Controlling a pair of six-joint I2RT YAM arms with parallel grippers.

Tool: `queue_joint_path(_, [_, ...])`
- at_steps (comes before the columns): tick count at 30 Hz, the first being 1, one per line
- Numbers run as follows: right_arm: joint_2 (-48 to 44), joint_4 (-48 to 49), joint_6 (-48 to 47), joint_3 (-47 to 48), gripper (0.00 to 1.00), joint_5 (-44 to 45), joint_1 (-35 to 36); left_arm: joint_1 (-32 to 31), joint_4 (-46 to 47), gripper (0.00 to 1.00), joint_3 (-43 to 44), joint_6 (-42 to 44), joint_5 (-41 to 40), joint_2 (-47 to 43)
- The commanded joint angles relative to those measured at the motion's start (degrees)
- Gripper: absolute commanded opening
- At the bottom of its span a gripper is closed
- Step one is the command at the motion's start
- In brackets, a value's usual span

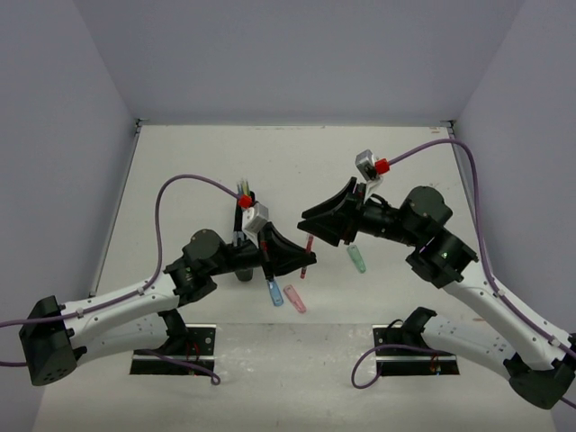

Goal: Sort the stationery into containers
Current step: Close the pen cap on the pen.

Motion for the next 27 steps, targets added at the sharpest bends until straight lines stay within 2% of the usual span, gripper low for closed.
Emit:
queue_joint_path(1, [-0.71, 0.4, -1.69, -0.88, 0.4, -2.18, 0.18, -0.04, 0.91, 0.0, 3.17, 0.82, 1.08, 0.59])
queue_joint_path(5, [-1.14, 0.62, -1.81, -2.11, 0.38, -2.34, 0.18, -0.04, 0.6, 0.0, 3.77, 0.78, 0.95, 0.8])
queue_joint_path(10, [-1.67, 0.53, -1.83, -2.84, 0.26, -1.4, 0.18, -0.04, 0.41, 0.0, 4.14, 0.78, 1.14, 0.73])
queue_joint_path(12, [-1.67, 0.57, -1.87, -2.76, 0.07, -1.51, 0.18, -0.01, 0.34, 0.0, 4.14, 0.74, 1.21, 0.8])
queue_joint_path(14, [-1.56, 0.54, -1.86, -2.83, 0.0, -1.63, 0.18, -0.04, 0.36, 0.0, 4.16, 0.76, 1.41, 0.83])
queue_joint_path(21, [-1.06, 4.24, 0.03, -7.07, 0.0, -3.23, 0.18, 0.04, -0.64, 0.0, 6.62, 2.46, -0.12, 0.19])
queue_joint_path(27, [-1.74, 9.06, 1.04, -16.84, 0.0, -3.67, 0.18, 0.28, -4.83, 0.0, 16.35, 6.77, -5.91, -0.6])
